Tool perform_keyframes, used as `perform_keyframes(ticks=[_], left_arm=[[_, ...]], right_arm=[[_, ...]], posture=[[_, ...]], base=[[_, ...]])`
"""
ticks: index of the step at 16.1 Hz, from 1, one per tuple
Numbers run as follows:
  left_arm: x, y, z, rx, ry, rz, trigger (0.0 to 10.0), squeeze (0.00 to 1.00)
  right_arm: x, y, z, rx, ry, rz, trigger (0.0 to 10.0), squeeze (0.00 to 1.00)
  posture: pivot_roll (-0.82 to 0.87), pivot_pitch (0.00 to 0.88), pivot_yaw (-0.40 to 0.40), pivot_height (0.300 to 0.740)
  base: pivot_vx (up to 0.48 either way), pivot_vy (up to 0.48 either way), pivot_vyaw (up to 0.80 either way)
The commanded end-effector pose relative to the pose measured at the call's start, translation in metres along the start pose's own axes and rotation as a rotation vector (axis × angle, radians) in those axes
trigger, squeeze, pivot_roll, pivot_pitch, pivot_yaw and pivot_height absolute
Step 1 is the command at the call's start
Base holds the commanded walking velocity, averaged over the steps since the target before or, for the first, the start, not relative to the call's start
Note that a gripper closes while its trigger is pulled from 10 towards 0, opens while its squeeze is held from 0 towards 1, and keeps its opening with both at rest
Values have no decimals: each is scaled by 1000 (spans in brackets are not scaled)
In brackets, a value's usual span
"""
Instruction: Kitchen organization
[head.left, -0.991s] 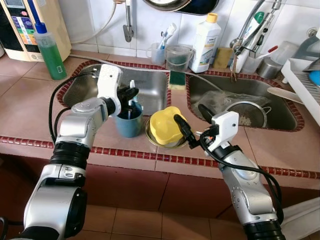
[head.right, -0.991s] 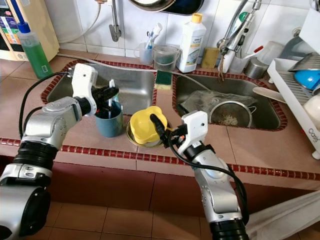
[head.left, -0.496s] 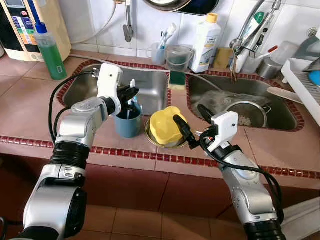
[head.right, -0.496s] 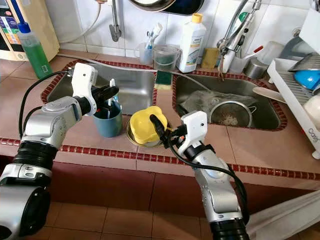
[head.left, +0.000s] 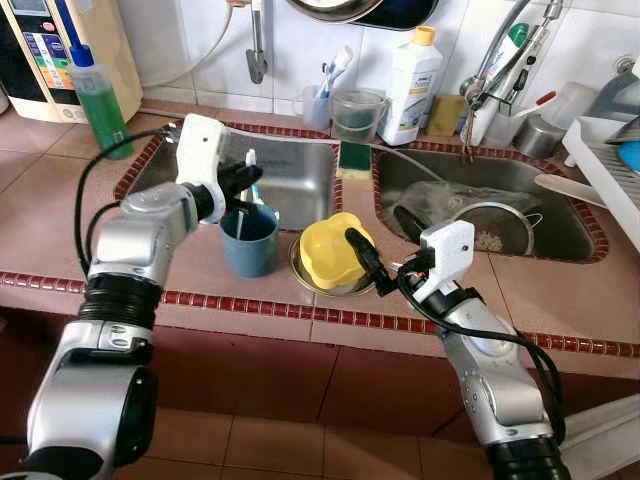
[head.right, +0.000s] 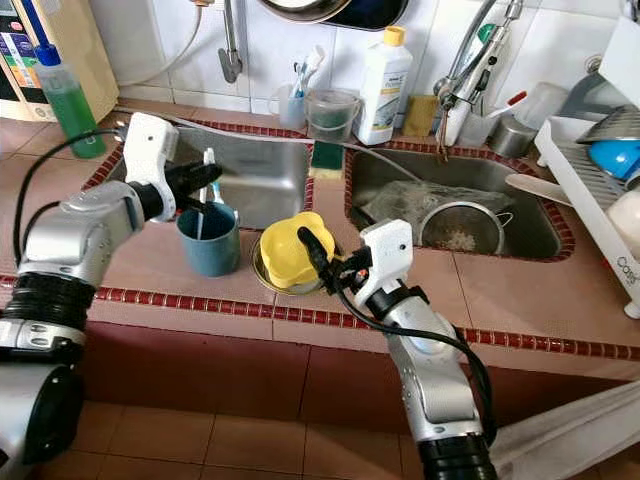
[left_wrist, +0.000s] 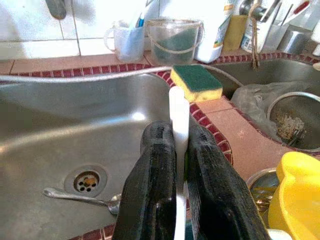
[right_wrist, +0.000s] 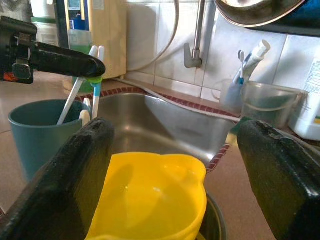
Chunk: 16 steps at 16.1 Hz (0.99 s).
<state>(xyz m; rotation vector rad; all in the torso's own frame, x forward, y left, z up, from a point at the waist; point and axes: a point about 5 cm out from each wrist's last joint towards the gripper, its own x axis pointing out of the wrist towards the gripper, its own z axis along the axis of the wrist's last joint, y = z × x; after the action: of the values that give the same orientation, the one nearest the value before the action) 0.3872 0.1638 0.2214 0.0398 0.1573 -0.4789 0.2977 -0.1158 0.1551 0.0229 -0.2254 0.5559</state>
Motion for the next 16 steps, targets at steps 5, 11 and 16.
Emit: perform_keyframes(ticks=[5, 11, 16], left_arm=[[-13, 1, 41, -3, -122, -17, 10000, 0], [-37, -4, 81, -6, -256, -20, 10000, 0], [-58, 14, 97, 8, -410, 134, 10000, 0]], right_arm=[[5, -3, 2, -4, -4, -2, 10000, 0], [10, 0, 2, 0, -8, 21, 10000, 0], [11, 1, 3, 7, -12, 32, 10000, 0]], posture=[[1, 0, -41, 740], [21, 0, -60, 740], [30, 0, -73, 740]], base=[[0, 0, 0], [0, 0, 0], [0, 0, 0]])
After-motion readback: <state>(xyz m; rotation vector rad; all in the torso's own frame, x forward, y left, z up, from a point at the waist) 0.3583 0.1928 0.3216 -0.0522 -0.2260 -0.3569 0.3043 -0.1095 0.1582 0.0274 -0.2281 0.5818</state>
